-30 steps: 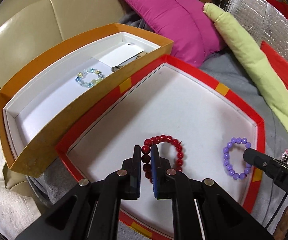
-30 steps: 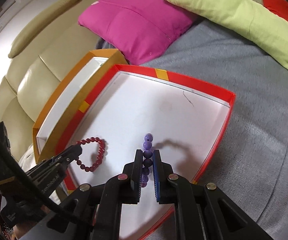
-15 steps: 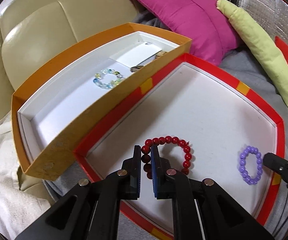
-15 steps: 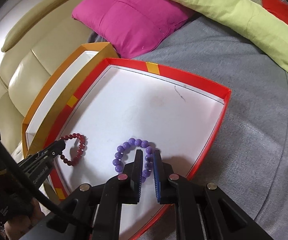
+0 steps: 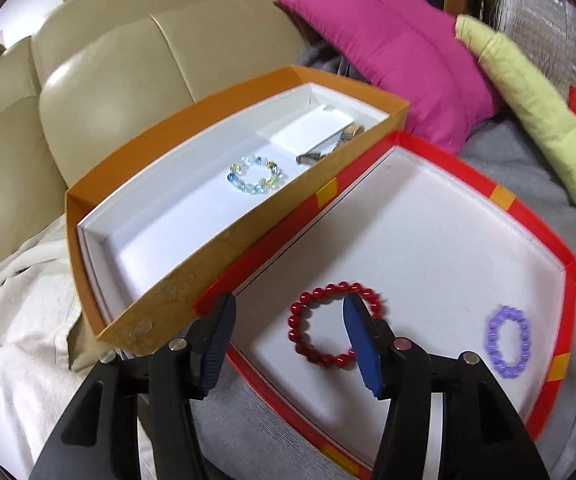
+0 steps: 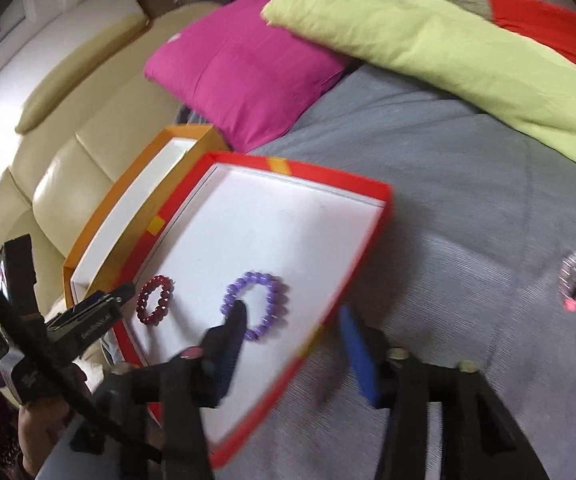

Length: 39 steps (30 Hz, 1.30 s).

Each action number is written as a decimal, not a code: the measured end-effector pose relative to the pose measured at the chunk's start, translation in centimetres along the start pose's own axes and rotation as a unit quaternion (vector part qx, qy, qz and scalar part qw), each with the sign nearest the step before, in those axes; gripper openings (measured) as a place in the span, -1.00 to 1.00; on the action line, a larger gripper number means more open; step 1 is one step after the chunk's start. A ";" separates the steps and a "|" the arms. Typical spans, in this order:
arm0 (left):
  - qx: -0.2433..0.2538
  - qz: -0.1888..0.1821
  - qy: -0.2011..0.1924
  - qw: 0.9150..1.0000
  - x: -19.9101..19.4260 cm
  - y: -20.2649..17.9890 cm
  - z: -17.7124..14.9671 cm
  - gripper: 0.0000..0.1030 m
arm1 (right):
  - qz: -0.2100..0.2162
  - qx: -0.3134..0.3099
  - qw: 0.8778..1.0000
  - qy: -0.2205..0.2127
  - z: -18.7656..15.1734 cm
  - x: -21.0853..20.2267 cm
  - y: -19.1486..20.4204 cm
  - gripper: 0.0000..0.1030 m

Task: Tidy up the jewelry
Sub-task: 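Open both grippers to release the bracelets and withdraw from the tray, then grasp the white beaded bracelet with the right gripper while the left grasps the pink-white bracelet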

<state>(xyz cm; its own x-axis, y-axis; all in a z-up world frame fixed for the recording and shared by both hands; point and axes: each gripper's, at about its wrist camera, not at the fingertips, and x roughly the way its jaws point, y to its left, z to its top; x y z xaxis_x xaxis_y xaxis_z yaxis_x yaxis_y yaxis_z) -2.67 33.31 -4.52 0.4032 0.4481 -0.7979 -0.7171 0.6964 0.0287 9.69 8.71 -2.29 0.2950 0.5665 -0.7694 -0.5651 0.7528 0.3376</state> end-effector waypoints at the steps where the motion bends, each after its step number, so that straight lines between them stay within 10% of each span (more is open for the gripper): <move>1: 0.001 -0.001 -0.007 1.000 -0.6 -0.4 -0.2 0.10 | -0.001 0.006 1.000 -0.006 -0.5 -0.8 -0.8 0.09; 8: 0.052 -0.073 -0.054 0.995 -6.6 -6.9 -3.4 0.24 | -0.035 0.040 0.998 -0.033 -4.2 -5.4 -6.4 0.10; 16: 0.169 -0.197 -0.014 0.966 -9.4 -19.0 -9.3 0.26 | -0.080 0.111 0.989 -0.054 -9.8 -11.6 -15.5 0.10; 22: 0.225 -0.219 0.000 0.949 -9.3 -24.5 -11.9 0.26 | -0.114 0.162 0.978 -0.066 -11.5 -14.9 -21.9 0.10; 39: 0.211 -0.228 0.007 0.950 -6.4 -25.1 -11.7 0.26 | -0.223 0.232 0.947 -0.013 0.9 -10.8 -33.5 -0.26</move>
<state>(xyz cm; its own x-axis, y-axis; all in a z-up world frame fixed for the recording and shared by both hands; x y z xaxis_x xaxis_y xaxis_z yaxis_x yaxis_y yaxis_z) 6.09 6.39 -7.19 0.6083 0.0399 -0.7927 -0.1764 0.9806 -0.0860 26.10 -22.33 -4.82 0.4466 0.1620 -0.8799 0.0166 0.9818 0.1891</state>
